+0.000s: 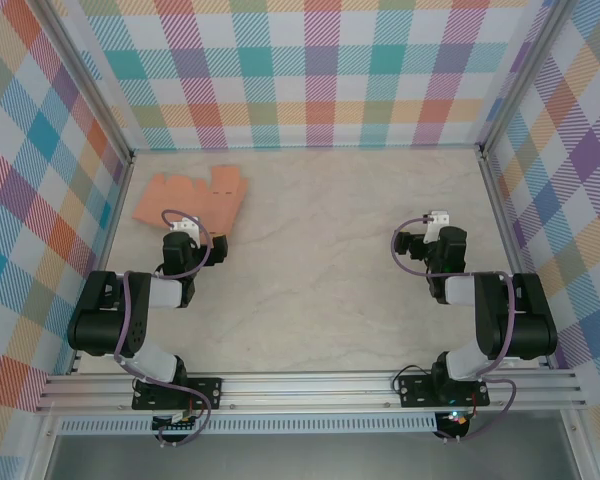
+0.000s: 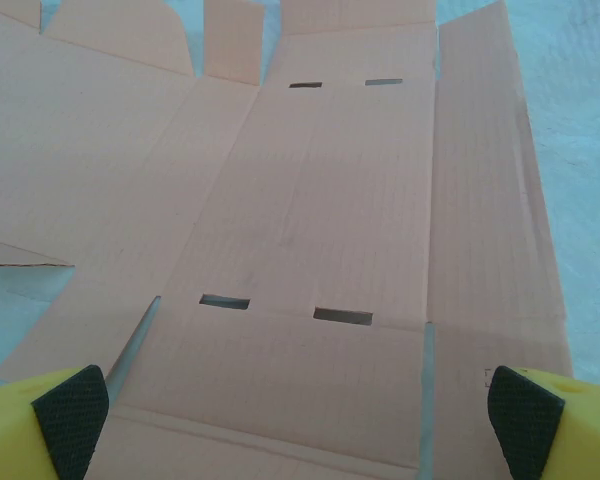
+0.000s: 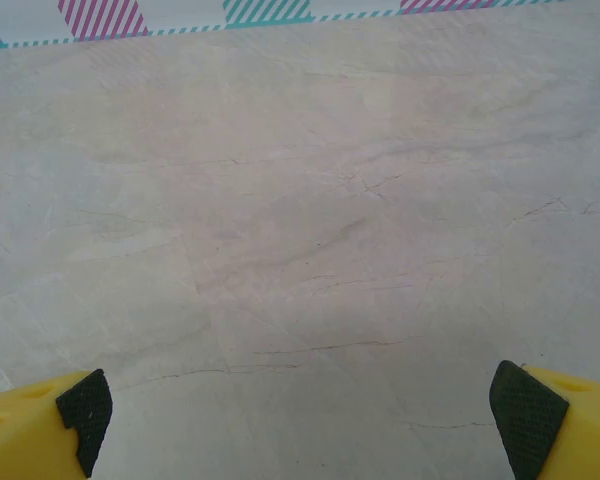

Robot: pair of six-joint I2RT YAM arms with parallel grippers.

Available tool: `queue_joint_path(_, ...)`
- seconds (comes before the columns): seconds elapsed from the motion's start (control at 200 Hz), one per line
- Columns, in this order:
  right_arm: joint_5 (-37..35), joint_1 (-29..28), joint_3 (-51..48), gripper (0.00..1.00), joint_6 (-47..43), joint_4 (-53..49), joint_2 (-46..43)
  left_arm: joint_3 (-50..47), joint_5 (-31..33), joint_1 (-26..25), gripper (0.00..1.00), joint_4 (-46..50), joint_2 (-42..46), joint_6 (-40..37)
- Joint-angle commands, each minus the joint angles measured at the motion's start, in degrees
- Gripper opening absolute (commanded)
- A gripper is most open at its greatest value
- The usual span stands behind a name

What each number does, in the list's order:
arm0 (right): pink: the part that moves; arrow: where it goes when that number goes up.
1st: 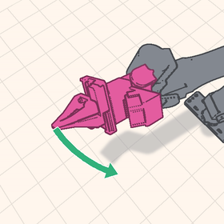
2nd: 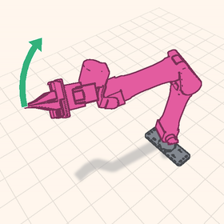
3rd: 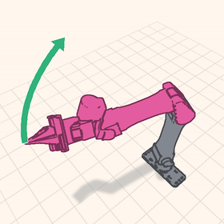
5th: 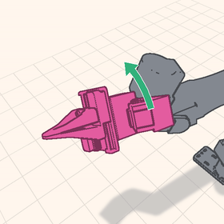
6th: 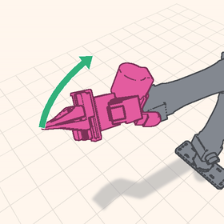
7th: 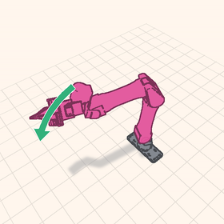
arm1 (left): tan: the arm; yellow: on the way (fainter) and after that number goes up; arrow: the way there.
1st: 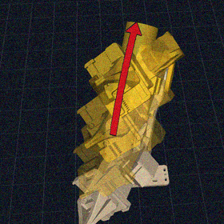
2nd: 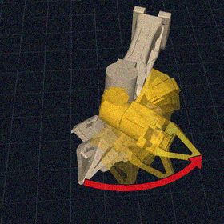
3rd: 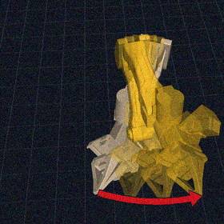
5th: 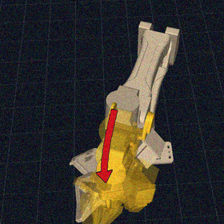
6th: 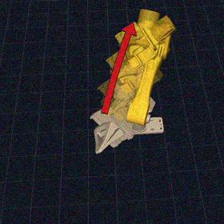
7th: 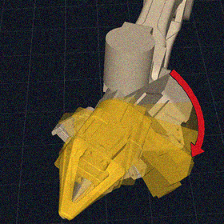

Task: Fold the paper box

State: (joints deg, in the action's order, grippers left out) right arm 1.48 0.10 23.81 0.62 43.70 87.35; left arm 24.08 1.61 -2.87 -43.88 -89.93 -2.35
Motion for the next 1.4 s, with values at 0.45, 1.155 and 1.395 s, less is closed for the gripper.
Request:
queue_joint_path(0.45,-0.15,-0.23,0.27,1.00,-0.05,1.71,0.06,0.28,0.72,-0.34,1.00,-2.00,0.20,0.44)
queue_joint_path(1.155,-4.67,0.01,0.74,1.00,2.50,-1.80,-3.27,0.04,-0.48,0.37,1.00,-1.75,1.13,0.72)
queue_joint_path(1.395,-5.91,0.09,9.10,1.00,5.76,-27.28,-21.07,8.36,2.18,-0.79,1.00,21.91,19.35,3.89)
